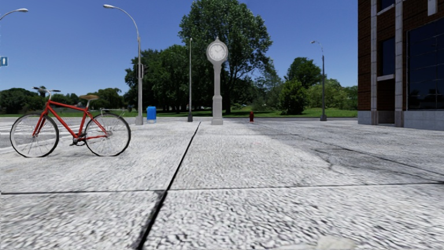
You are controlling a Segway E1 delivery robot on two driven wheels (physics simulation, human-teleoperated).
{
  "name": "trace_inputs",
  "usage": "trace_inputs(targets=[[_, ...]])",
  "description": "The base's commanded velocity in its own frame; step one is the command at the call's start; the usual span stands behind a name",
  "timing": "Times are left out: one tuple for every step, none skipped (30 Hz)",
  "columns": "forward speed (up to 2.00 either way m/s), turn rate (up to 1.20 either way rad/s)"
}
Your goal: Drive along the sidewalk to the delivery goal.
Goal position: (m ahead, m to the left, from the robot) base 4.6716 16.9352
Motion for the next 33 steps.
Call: trace_inputs(targets=[[2.0, 0.21], [2.0, 0.23], [2.0, 0.24], [2.0, 0.24], [2.0, 0.24], [2.0, 0.24], [2.0, 0.24], [2.0, 0.24], [2.0, 0.24], [2.0, 0.24], [2.0, 0.24], [2.0, 0.24], [2.0, 0.24], [2.0, 0.24], [2.0, 0.24], [2.0, 0.24], [2.0, 0.24], [2.0, 0.24], [2.0, 0.24], [2.0, 0.24], [2.0, 0.24], [2.0, 0.24], [2.0, 0.24], [2.0, 0.24], [2.0, 0.24], [2.0, 0.24], [2.0, 0.24], [2.0, 0.24], [2.0, 0.24], [2.0, 0.24], [2.0, 0.24], [2.0, 0.24], [2.0, 0.24]])
